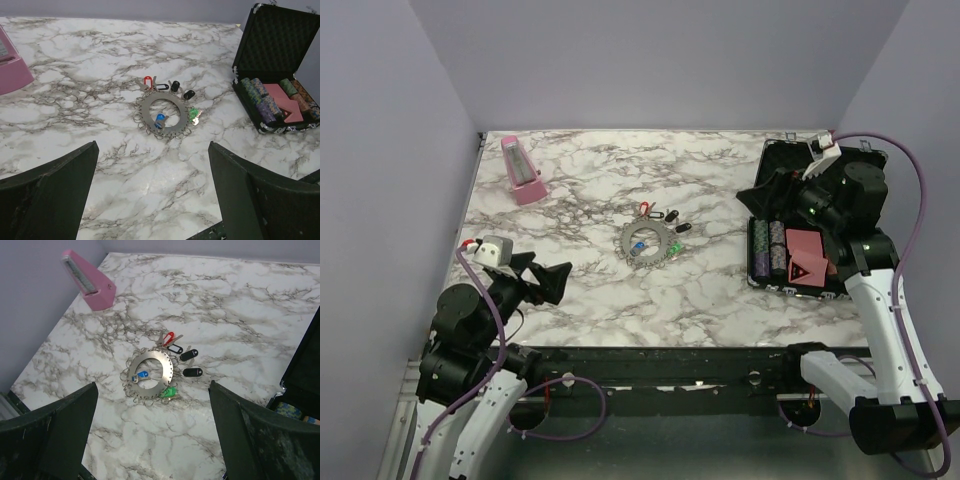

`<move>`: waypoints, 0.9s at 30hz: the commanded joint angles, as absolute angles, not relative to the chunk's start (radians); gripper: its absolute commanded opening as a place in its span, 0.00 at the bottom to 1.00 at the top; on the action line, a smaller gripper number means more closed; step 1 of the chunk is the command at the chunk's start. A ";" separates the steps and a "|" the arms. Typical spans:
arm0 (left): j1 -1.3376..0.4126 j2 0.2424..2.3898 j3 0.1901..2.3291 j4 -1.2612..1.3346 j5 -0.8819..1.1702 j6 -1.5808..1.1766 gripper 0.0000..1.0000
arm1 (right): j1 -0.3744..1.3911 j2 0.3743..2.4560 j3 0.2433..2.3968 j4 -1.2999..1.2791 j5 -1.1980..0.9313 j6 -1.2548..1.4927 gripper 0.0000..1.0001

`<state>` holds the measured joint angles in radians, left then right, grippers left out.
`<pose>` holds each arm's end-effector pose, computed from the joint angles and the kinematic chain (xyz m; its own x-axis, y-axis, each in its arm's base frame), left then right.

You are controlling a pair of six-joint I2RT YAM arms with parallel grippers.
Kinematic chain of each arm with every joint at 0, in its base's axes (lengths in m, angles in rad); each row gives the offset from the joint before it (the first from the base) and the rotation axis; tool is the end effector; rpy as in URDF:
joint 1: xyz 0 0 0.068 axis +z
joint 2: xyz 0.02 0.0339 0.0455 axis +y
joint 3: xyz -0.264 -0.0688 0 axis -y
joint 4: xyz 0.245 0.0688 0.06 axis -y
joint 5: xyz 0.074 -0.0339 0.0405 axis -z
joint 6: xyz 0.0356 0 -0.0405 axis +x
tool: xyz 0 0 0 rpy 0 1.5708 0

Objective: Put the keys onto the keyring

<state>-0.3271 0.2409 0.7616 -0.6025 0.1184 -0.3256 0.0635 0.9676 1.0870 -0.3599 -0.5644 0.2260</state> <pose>0.0510 -0.0217 0.3415 -0.2110 -0.2638 -0.9412 0.3832 0.8635 -0.3280 0.2058 0.0322 0.3949 -0.3599 0.1668 -0.9180 -0.5043 0.7930 0.3418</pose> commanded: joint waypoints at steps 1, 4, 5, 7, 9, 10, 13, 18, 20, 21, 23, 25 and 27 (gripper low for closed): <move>-0.321 0.215 0.769 -0.646 0.098 -0.333 0.99 | 0.058 0.951 1.066 -0.336 -0.509 0.271 1.00; -0.321 0.202 0.758 -0.635 0.092 -0.339 0.99 | 0.057 0.937 1.062 -0.342 -0.506 0.273 1.00; -0.321 0.202 0.759 -0.634 0.092 -0.342 0.99 | 0.055 0.933 1.058 -0.347 -0.505 0.273 1.00; -0.321 0.209 0.764 -0.634 0.103 -0.351 0.99 | 0.055 0.927 1.054 -0.351 -0.496 0.272 1.00; -0.321 0.204 0.759 -0.629 0.113 -0.359 0.99 | 0.055 0.925 1.048 -0.353 -0.497 0.268 1.00; -0.321 0.199 0.753 -0.626 0.115 -0.360 0.99 | 0.055 0.922 1.043 -0.351 -0.499 0.268 1.00; -0.321 0.192 0.730 -0.617 0.106 -0.357 0.99 | 0.054 0.917 1.034 -0.348 -0.502 0.265 1.00; -0.321 0.199 0.727 -0.618 0.107 -0.359 0.99 | 0.054 0.910 1.017 -0.336 -0.505 0.272 1.00; -0.321 0.201 0.732 -0.618 0.107 -0.357 0.99 | 0.055 0.907 1.019 -0.337 -0.496 0.275 1.00; -0.321 0.204 0.733 -0.620 0.106 -0.354 0.99 | 0.055 0.908 1.019 -0.337 -0.495 0.275 1.00; -0.321 0.204 0.735 -0.621 0.104 -0.348 0.99 | 0.055 0.911 1.020 -0.336 -0.492 0.273 1.00; -0.321 0.206 0.730 -0.620 0.103 -0.347 0.99 | 0.055 0.911 1.022 -0.336 -0.491 0.270 1.00; -0.321 0.203 0.723 -0.615 0.104 -0.347 0.99 | 0.057 0.908 1.020 -0.337 -0.485 0.268 1.00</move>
<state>-0.3271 0.2066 0.7322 -0.6281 0.1158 -0.3473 0.0631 0.9218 1.0260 -0.3557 -0.5125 0.2623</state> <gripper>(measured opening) 0.987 0.997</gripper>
